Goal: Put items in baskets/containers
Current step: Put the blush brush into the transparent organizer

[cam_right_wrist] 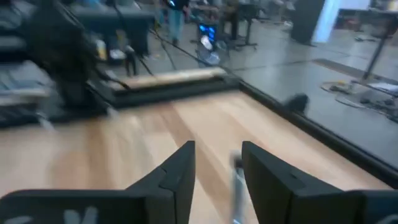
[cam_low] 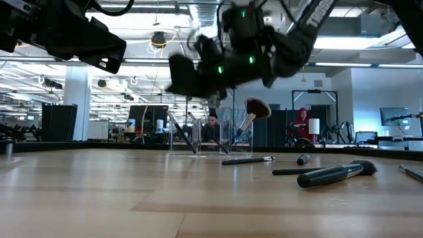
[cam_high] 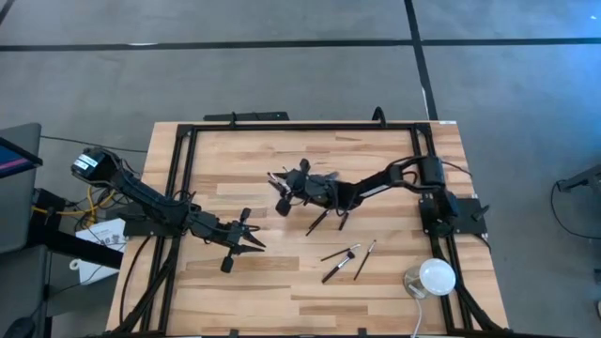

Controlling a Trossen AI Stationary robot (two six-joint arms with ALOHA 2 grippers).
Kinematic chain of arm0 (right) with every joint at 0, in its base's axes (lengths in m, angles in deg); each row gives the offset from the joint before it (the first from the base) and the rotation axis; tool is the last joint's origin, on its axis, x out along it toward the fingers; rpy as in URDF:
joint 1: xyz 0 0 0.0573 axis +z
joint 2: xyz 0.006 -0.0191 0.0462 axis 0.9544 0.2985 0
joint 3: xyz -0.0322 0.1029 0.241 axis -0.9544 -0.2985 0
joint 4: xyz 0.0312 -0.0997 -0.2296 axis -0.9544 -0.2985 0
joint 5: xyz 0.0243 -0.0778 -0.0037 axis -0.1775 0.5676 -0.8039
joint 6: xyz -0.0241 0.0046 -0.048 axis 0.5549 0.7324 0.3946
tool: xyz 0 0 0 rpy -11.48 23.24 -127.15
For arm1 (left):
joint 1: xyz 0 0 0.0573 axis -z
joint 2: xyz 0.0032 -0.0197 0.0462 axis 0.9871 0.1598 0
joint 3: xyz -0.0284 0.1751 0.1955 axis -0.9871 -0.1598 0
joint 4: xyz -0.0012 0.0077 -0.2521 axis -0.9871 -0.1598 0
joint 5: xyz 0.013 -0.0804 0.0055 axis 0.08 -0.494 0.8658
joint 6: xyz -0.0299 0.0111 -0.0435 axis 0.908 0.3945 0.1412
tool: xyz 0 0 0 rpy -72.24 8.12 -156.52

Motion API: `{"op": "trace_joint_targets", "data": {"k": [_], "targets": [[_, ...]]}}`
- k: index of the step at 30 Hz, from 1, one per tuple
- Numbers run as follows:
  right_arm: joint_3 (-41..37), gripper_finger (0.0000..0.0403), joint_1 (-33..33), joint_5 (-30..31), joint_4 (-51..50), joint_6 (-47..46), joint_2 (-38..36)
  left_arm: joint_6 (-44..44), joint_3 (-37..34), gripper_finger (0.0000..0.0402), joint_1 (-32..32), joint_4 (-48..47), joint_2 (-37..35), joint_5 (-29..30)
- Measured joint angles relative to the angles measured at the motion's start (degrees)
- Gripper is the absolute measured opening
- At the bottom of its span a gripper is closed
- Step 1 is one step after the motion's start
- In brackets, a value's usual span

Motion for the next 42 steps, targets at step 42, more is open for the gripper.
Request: {"op": "trace_joint_targets", "data": {"k": [42], "targets": [[-2.6,0.0151,11.5,6.3,-100.7,-84.5,-20.9,3.5,0.0,0.0078,-0.1,-1.2,0.0,2.9]]}}
